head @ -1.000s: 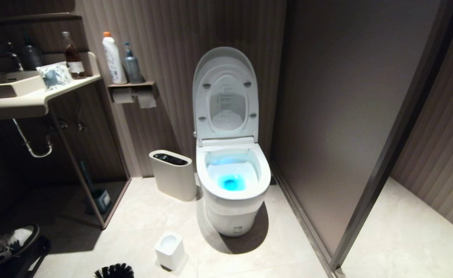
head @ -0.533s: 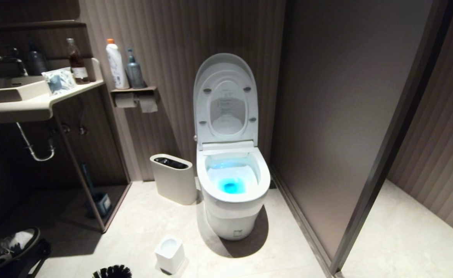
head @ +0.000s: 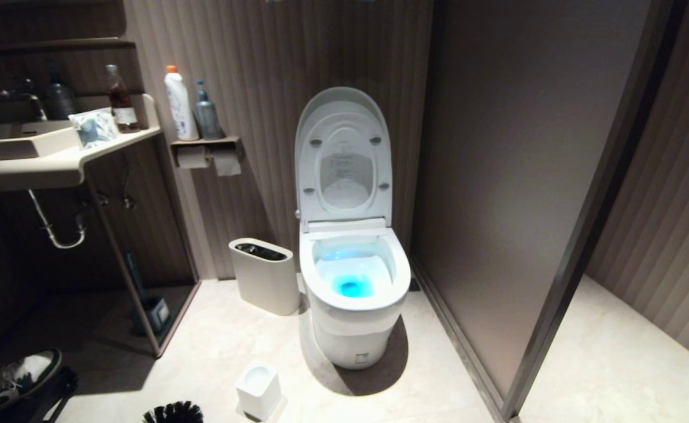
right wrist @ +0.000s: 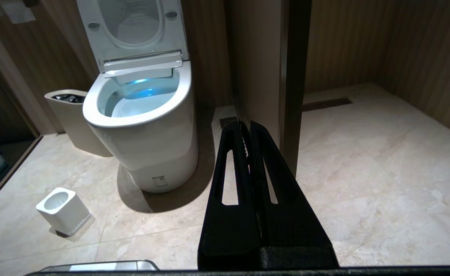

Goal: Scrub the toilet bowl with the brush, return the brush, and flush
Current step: Scrub the toilet bowl

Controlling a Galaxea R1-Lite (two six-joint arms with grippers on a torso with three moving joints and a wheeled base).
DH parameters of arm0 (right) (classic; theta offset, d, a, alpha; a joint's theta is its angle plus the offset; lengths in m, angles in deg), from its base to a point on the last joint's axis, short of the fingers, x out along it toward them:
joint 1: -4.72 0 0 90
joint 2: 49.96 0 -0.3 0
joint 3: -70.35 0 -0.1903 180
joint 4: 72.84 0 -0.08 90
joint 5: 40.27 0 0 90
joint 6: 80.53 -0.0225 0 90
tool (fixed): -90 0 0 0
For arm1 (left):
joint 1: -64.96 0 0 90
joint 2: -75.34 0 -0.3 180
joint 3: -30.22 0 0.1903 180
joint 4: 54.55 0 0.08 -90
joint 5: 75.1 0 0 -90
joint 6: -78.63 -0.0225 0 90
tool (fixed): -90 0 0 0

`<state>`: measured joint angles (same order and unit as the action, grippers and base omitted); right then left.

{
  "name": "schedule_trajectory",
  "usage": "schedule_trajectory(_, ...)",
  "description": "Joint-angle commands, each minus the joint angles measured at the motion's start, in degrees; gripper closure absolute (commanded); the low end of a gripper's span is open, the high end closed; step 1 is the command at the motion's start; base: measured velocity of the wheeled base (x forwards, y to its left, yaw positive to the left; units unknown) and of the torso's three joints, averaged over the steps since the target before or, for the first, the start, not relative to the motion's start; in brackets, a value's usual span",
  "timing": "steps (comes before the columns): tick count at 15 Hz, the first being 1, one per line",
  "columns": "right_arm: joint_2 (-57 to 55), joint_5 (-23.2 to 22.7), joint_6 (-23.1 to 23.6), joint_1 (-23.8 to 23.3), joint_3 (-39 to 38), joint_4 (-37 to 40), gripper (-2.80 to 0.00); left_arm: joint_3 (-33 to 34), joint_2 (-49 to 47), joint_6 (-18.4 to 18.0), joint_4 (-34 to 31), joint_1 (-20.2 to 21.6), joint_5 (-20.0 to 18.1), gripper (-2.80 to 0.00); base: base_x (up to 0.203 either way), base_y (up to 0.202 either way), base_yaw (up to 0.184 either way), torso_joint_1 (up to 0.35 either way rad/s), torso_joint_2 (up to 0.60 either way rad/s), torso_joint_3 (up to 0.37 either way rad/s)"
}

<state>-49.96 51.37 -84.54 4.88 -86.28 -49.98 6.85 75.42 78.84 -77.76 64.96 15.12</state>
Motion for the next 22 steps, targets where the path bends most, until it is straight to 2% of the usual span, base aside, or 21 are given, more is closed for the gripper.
schedule_trajectory(1, 0.00, 0.02, -0.03, 0.02, 0.00, -0.03, 0.00, 0.00, -0.07, 0.06, 0.02, 0.00, 0.04, 0.00, 0.000, 0.000, 0.000, 0.000, 0.00, 0.000)
schedule_trajectory(22, 0.00, 0.02, -0.03, 0.02, 0.00, -0.02, 0.00, 0.00, -0.07, 0.14, 0.02, 0.00, 0.04, 0.00, 0.000, 0.000, 0.000, 0.000, 0.00, 0.000)
